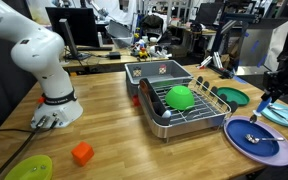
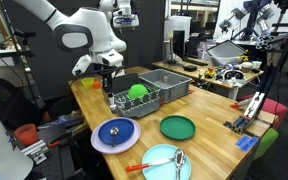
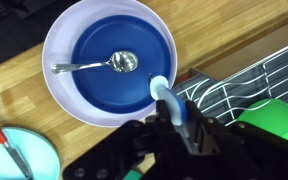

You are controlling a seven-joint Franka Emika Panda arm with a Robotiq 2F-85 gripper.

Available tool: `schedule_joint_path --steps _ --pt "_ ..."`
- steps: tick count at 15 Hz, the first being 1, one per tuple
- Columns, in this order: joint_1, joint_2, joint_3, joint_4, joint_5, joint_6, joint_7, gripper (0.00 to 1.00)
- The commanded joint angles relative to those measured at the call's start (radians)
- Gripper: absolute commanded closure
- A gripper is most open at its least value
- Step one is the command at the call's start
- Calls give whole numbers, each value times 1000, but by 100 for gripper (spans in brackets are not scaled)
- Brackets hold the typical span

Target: Remove the blue spoon from the dish rack and put it on the blue plate

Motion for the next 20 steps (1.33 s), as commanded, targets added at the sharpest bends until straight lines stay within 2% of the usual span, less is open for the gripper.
schedule_joint_path --steps 1,3,4,6,9,13,16,20 --pt "-14 -1 16 1 6 -3 -1 78" --pt "-15 -1 16 1 6 -3 0 78" --pt "-15 -1 16 1 6 -2 0 94" --pt "-6 15 -8 12 46 -10 -44 94" --pt "20 38 -75 33 184 -29 -205 94" --pt "7 109 -148 74 326 -90 -406 94" --pt "-20 191 -153 118 361 -143 -486 94" --pt "-52 292 -134 182 343 -183 -506 94"
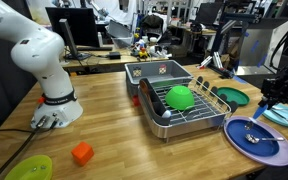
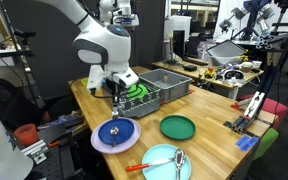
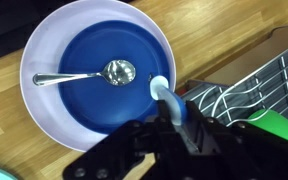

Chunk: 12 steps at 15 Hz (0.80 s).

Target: Remove the blue spoon from the dish rack and put it on the blue plate

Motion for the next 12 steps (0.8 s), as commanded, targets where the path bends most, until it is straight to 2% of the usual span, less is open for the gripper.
schedule_joint_path --steps 1,5,9,12 --pt "-50 86 25 77 15 -75 -53 94" --pt "-94 149 28 137 55 -134 -121 94" --pt "-147 195 28 187 108 -257 -252 94" --pt "-175 234 26 220 106 -317 -301 94"
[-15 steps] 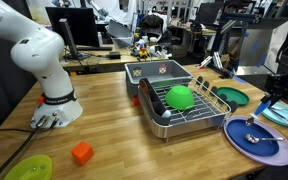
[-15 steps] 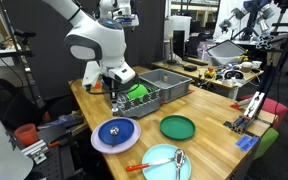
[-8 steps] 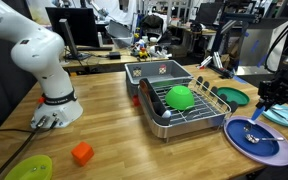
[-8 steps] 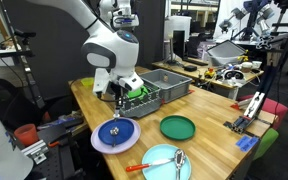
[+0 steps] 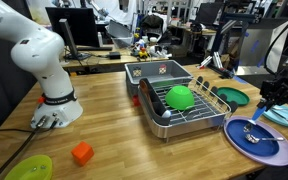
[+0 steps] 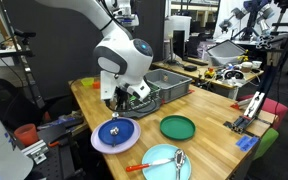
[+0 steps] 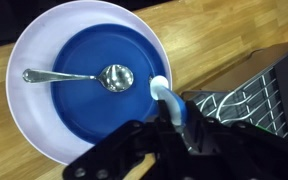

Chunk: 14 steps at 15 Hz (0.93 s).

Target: Remove the blue spoon from the dish rack and put it on the blue plate

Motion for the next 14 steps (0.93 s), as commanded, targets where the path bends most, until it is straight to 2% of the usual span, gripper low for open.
schedule_joint_path --steps 1,14 --pt "-56 60 22 56 11 -76 -59 94" --pt "-97 207 56 156 124 45 -45 94"
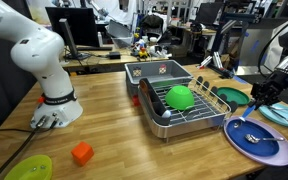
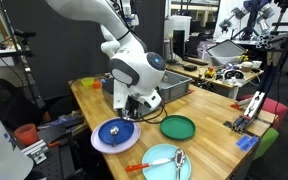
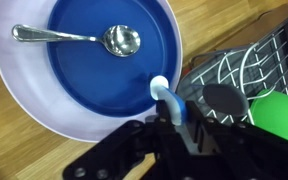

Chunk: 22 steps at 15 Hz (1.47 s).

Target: Remove the blue spoon from the dish rack and put it on the blue plate

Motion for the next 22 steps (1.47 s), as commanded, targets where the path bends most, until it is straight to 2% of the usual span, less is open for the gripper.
schedule_joint_path --steps 1,3,6,13,17,18,22 --pt "-37 39 30 31 26 8 -2 94" --pt "-45 52 31 42 23 0 -5 94" --pt "-53 56 31 48 5 -10 -8 52" --pt "-48 16 26 21 -31 7 -4 3" --pt "-32 -65 31 -20 -57 22 13 0" --pt "-44 -10 34 25 -47 3 7 0" --pt "-38 -54 36 -3 -49 3 12 0"
